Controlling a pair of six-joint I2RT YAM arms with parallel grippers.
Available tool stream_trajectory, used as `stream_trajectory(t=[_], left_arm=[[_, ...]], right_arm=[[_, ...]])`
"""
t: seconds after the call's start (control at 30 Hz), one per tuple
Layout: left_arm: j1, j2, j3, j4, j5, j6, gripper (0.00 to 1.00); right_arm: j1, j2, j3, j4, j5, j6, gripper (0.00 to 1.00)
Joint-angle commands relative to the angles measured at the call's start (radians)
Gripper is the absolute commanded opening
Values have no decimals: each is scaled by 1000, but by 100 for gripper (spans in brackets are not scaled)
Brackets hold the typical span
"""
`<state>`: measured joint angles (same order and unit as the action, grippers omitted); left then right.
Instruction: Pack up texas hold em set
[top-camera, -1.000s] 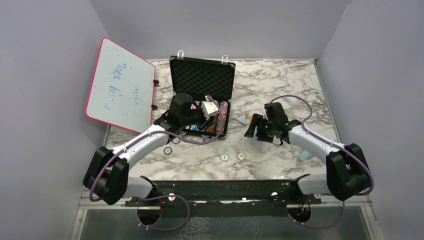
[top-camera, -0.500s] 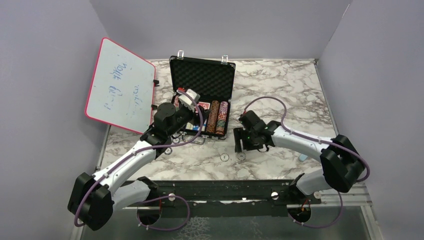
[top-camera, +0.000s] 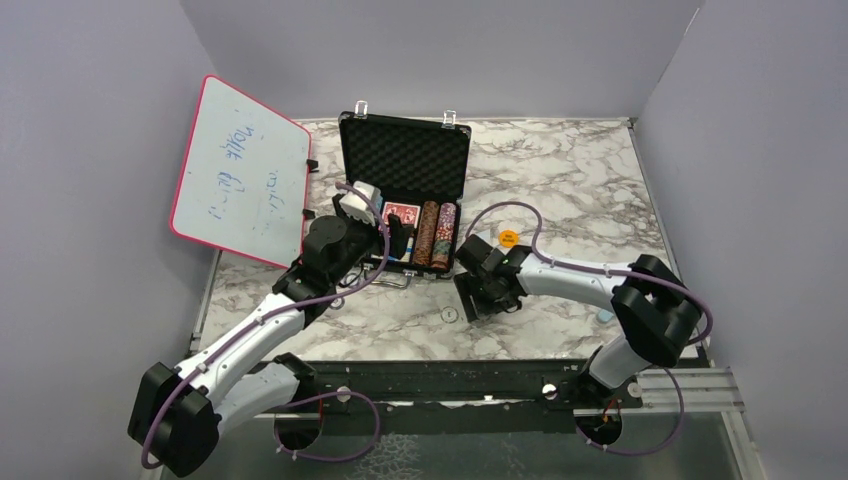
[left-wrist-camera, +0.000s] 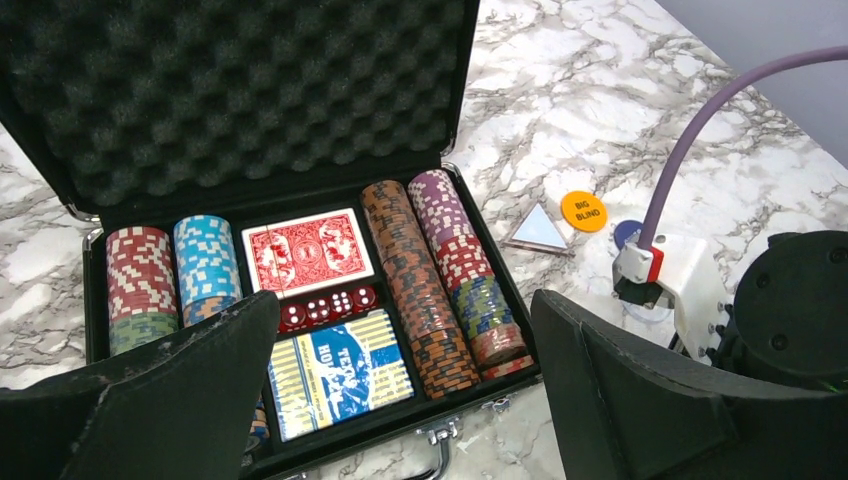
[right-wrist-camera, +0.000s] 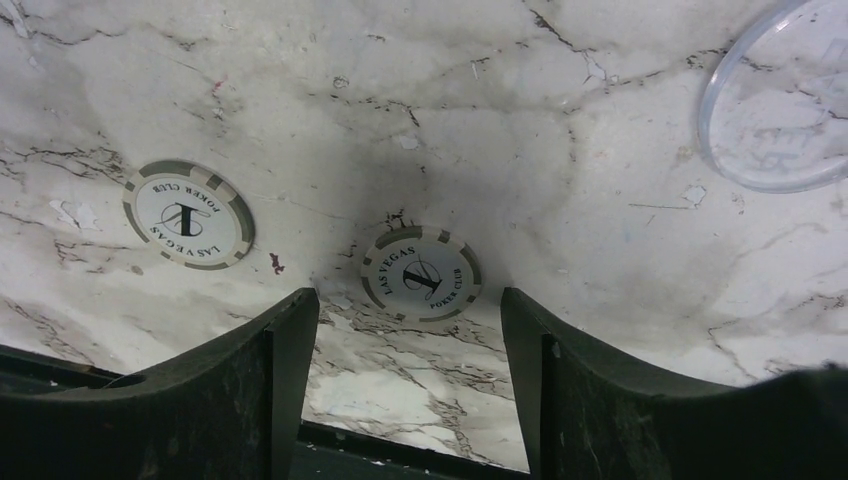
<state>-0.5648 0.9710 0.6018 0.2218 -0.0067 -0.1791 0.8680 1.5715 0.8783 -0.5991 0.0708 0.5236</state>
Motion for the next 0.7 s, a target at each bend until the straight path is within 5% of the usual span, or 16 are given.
stream_trajectory(t=[0.0,0.3,0.67], left_arm=[[-1,-33,-40,65,-1,-1,99],[-3,-23,-45,76,-4,-1,99],[-3,-18,-33,54,-51,3,99]], right_arm=[[13,65,9,-32,68,20,69],[23,115,45,-30,190,78,55],[26,72,24,1,167,74,39]])
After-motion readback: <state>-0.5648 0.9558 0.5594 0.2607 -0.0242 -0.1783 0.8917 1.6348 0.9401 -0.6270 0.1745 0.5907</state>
